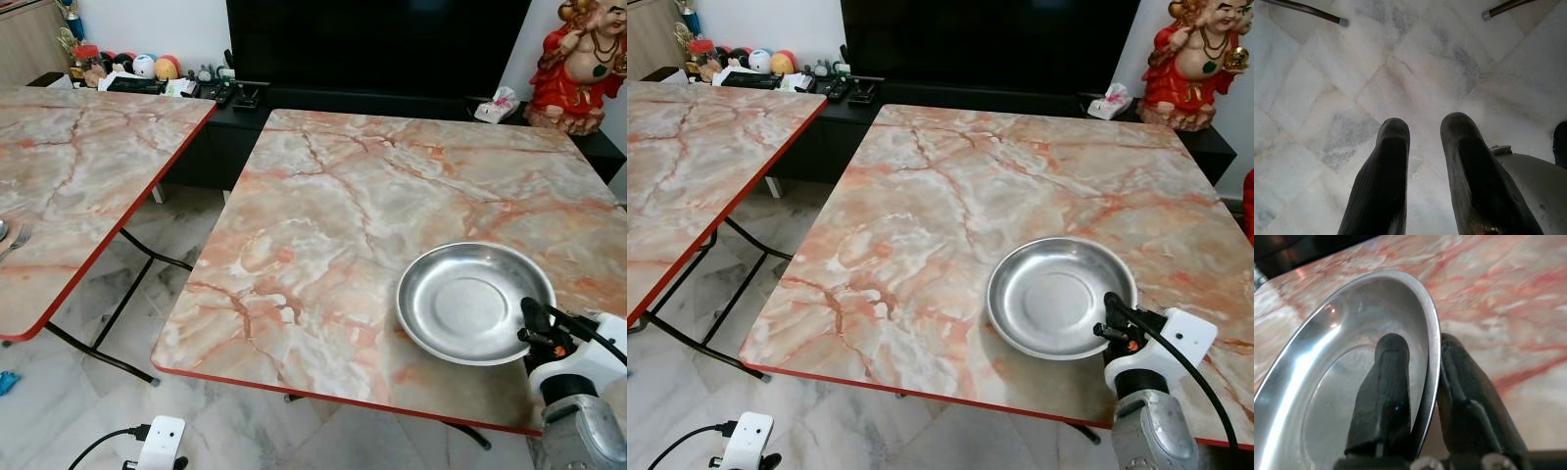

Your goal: Setting the table

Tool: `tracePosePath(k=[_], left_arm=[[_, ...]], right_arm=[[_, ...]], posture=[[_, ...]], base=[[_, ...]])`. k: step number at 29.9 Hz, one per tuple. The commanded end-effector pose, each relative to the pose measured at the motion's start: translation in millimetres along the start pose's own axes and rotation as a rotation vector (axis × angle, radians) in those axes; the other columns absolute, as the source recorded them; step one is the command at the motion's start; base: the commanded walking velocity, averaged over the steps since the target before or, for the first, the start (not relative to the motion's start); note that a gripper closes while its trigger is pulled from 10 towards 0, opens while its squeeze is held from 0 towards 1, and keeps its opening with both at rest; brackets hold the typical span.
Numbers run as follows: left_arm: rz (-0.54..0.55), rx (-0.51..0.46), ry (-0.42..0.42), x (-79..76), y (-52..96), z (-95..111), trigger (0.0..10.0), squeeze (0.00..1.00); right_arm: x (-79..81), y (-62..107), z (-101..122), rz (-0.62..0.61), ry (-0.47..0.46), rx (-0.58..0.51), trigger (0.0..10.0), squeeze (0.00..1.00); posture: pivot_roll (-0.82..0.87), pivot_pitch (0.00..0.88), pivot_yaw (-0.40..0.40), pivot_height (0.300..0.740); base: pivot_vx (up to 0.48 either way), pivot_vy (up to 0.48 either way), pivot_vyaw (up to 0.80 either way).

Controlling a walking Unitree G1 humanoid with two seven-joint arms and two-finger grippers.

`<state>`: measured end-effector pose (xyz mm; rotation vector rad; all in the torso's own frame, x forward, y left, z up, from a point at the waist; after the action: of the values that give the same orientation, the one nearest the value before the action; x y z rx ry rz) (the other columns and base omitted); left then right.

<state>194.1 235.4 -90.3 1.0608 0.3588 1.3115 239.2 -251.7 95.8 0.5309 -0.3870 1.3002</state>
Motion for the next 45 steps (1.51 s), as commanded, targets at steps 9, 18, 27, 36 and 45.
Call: tracePosePath(k=[9, 18, 27, 36, 45], left_arm=[[-0.009, 0.032, -0.008, -1.6, 1.6, -9, 10.0, 0.0], [-0.009, 0.031, -0.007, -2.3, 1.2, -7, 10.0, 0.0], [-0.006, 0.033, -0.006, -1.2, 1.5, -9, 10.0, 0.0], [-0.007, 0.038, -0.007, -0.2, 1.8, -10, 10.0, 0.0], [-0.009, 0.038, -0.004, -1.5, 1.8, -10, 10.0, 0.0]], right_arm=[[-19.8, 8.0, -17, 0.031, 0.029, 0.135, 10.0, 0.0], [-50.9, 12.8, -16, -0.044, 0.087, 0.177, 10.0, 0.0], [-60.4, 13.1, -18, -0.064, 0.177, 0.206, 10.0, 0.95], [-60.0, 8.7, -15, -0.072, 0.207, 0.181, 10.0, 0.0], [-46.0, 0.1, 7, -0.047, 0.226, -0.008, 10.0, 0.0]], posture=[[0.03, 0.017, -0.02, 0.74], [0.03, 0.02, -0.016, 0.74], [0.03, 0.025, -0.014, 0.74], [0.03, 0.022, -0.013, 0.74], [0.03, 0.022, -0.015, 0.74]], base=[[0.0, 0.0, 0.0], [0.0, 0.0, 0.0], [0.0, 0.0, 0.0], [0.0, 0.0, 0.0], [0.0, 0.0, 0.0]])
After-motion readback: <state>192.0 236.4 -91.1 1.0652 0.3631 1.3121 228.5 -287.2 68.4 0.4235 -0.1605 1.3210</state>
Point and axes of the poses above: a point about 5 cm out from each wrist's last joint towards the gripper, its own y axis pointing back from the gripper into the wrist, its own z axis along the axis of the wrist's last joint, x = y × z, the point moved 2 cm from there along -y, pointing out of the wrist towards the gripper, and after that the axes turned 15 degrees about -y, right-handed, at the moved point
